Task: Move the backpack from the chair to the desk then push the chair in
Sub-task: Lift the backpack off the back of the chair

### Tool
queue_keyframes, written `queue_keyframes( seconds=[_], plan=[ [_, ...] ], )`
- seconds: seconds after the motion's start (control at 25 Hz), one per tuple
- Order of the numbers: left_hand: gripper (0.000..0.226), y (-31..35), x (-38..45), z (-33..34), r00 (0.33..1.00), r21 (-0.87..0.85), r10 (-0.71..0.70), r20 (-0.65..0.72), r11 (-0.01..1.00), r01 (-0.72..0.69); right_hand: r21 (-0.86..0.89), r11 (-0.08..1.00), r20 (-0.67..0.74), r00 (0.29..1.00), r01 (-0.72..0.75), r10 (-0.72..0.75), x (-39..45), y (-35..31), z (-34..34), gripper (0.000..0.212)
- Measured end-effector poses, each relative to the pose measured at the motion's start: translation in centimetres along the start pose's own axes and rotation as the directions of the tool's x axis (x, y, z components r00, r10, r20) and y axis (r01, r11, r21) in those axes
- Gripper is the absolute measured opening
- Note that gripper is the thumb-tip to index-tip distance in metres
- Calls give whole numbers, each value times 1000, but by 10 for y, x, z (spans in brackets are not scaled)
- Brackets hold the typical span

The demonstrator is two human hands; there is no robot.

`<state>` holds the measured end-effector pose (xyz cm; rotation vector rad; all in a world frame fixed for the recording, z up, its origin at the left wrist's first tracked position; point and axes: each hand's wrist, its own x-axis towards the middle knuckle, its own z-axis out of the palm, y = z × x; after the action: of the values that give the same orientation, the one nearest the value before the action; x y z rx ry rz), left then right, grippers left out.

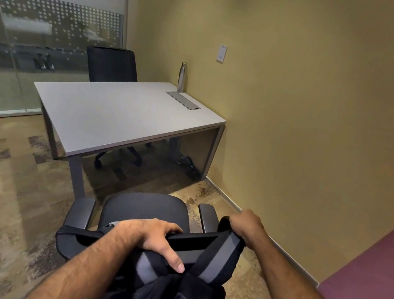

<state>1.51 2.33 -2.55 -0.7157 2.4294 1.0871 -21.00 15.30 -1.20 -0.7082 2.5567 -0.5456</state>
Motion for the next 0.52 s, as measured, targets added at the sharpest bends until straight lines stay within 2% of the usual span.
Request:
queue_keyframes(
  seconds=[0.04, 0.08, 0.16, 0.24, 0.32, 0.44, 0.52],
  plan=[
    [112, -1, 0, 0, 1000, -4, 3, -3, 1000, -3, 252, 964, 13, 997, -81, 80, -2, 7, -1, 26],
    [114, -1, 0, 0, 1000, -3, 5, -6, 1000, -5, 466, 869, 46, 985, -167, 164, -4, 13, -1, 25],
    [116, -2, 0, -1, 1000, 8, 4, -14, 1000, -4, 731, 621, 150, 954, -283, 258, -9, 28, -3, 19],
    [117, -2, 1, -1, 1000, 8, 1, -22, 1000, -1, 830, 400, 297, 915, -389, 272, -17, 40, -5, 13],
    [117, -1, 2, 0, 1000, 11, 6, -23, 1000, -6, 848, 252, 411, 878, -466, 245, -26, 53, -5, 10],
    [116, 0, 4, 3, 1000, 2, 8, -23, 1000, -8, 840, 197, 471, 860, -505, 198, -36, 71, -2, 5],
    [113, 1, 4, 4, 1000, -16, 2, -30, 1000, -3, 846, 181, 471, 862, -501, 186, -41, 78, -2, 16]
  ],
)
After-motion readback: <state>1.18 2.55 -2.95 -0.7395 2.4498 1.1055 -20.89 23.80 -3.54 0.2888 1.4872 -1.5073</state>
